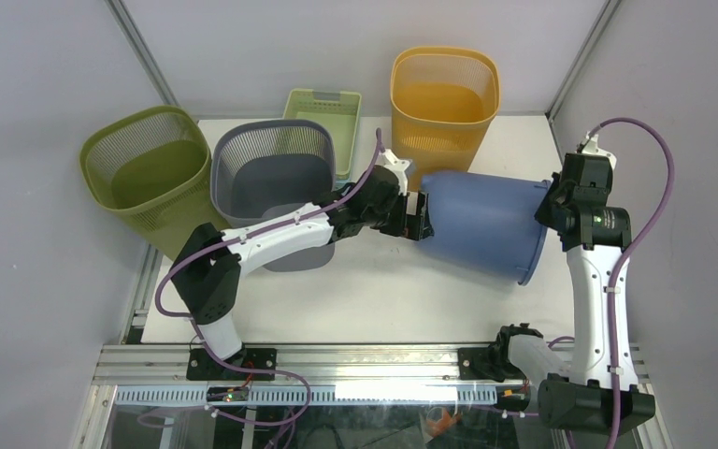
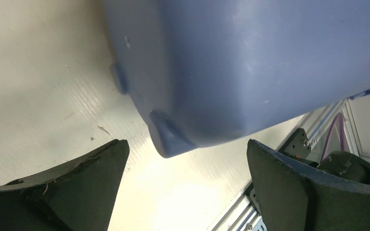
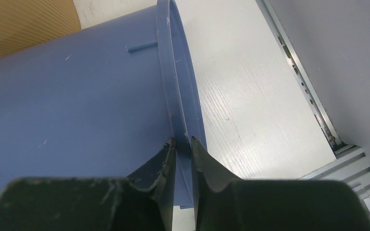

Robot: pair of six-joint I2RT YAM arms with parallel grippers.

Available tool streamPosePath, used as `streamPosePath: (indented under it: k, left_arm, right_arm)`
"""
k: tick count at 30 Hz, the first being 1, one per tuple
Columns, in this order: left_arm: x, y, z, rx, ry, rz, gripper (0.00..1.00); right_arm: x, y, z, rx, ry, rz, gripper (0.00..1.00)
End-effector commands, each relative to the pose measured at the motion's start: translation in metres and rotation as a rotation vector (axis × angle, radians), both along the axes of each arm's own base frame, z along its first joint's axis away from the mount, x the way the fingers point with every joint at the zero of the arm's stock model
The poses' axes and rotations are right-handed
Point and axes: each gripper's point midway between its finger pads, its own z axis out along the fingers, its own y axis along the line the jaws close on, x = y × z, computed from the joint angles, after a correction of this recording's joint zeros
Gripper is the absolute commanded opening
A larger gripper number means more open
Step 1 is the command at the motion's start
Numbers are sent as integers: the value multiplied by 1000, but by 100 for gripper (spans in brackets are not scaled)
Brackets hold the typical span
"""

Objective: Turn the large container upside down

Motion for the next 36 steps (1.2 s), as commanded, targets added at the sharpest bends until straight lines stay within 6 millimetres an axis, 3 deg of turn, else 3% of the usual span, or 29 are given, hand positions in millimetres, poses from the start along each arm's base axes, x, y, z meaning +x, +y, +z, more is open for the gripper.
streamPosePath:
  k: [1,10,18,24,36]
  left_arm:
    - [-18,-16,27,-109,-25,-116,99]
    - [-46,-45,63,-290,15,-261,99]
    - [-62,-59,117,-409,-6,-332,99]
    - [-79,-70,160,-496,-28,-395,99]
    - [-104,-77,219,-611,-57,-494,99]
  right_arm:
    - [0,0,3,-1,-24,-8,17]
    - [-1,0,6,4,-29,-9,16]
    - [-1,2,3,22,-34,-12,13]
    - [0,3,-7,60,-28,-37,11]
    - [4,4,-35,238,-68,-80,7]
